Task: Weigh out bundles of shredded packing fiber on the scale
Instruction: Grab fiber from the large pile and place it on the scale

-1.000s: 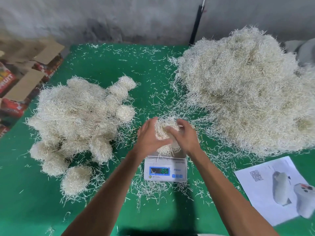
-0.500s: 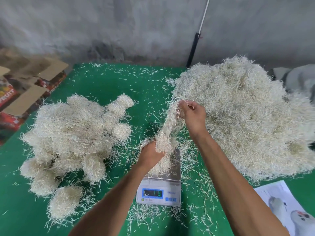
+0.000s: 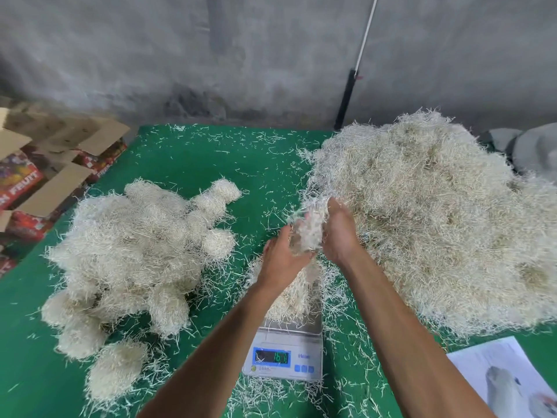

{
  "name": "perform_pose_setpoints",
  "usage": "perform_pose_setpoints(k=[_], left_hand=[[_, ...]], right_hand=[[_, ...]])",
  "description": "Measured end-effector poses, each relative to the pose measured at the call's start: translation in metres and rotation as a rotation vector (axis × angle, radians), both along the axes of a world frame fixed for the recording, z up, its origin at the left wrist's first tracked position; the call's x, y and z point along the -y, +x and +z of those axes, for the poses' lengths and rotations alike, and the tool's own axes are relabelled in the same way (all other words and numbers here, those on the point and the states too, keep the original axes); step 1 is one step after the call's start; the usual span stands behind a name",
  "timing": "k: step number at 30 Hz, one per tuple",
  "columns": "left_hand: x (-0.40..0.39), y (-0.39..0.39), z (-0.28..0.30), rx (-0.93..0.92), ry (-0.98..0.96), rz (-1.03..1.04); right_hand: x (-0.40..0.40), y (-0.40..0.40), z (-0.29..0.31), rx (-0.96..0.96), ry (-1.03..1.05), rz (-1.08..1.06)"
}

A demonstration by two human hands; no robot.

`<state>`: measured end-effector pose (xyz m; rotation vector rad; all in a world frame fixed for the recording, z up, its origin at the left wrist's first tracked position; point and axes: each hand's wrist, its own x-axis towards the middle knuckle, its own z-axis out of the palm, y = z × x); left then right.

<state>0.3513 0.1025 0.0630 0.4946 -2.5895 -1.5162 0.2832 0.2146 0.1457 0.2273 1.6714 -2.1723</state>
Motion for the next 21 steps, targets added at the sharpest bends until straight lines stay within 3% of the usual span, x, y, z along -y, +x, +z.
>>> perform_pose_setpoints(k=[3,10,14,17,21], left_hand=[[0.002,0.006,-0.002,-0.004,-0.140,-0.059],[0.021,0.030,-0.048,0.237,-0.282,-0.050],[0.024,0.026,-0.046,0.222,-0.298,-0.043],[0.024,0.015,-0.031,0.100,-0.200,-0.006],[0.026,0.007,-0.021,-0.032,-0.048,0.020]], right_hand=[[0.002,-0.006,0.011,0.004,-0.011,-0.065],[-0.022,-0.032,0.057,-0.056,-0.199,-0.263],[-0.031,-0.036,0.054,0.024,-0.480,-0.319],[-0.038,-0.035,0.027,0.079,-0.308,-0.386],[-0.059,-0.028,-0.031,0.290,-0.036,-0.066]])
